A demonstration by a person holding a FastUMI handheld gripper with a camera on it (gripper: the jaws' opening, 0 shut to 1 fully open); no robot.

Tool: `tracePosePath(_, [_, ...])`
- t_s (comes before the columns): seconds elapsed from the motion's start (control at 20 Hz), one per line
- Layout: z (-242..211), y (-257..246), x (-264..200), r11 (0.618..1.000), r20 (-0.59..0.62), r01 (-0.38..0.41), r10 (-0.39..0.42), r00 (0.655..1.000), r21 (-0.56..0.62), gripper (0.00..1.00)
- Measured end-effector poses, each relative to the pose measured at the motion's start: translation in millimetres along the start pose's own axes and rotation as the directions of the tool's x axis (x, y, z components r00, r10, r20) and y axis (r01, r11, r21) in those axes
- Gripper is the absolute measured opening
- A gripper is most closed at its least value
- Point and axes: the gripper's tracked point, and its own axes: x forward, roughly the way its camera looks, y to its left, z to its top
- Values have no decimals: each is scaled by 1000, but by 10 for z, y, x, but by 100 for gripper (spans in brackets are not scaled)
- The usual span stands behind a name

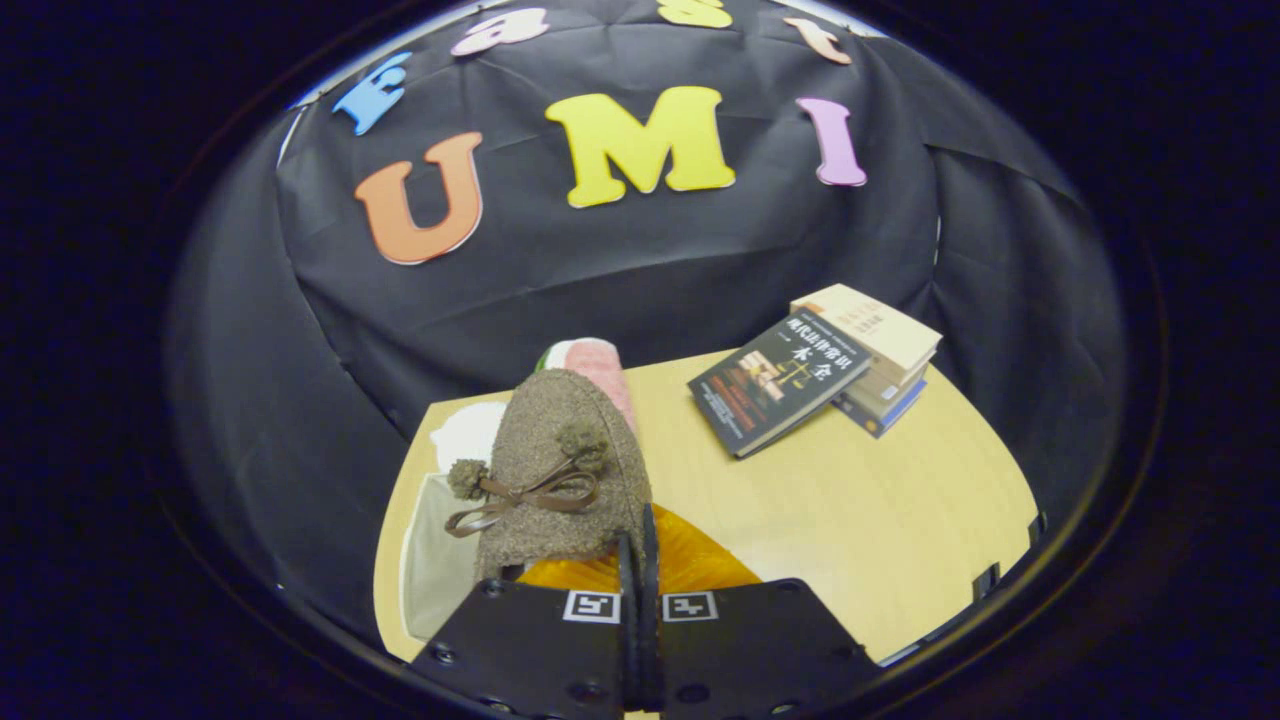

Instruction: Open the storage box then place both shoes into the box .Put the left shoe in first, then the right shoe, with the right side of both shoes facing outward in a uniform manner.

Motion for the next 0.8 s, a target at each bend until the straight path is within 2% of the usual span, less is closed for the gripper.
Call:
tracePosePath(0.3, [-388,480,258,997,-45,69,-71,996,-32,1])
tracePosePath(0.6, [-646,586,454,977,-42,171,-178,983,-130,1])
tracePosePath(0.8, [-826,575,552,961,-57,205,-219,974,-189,3])
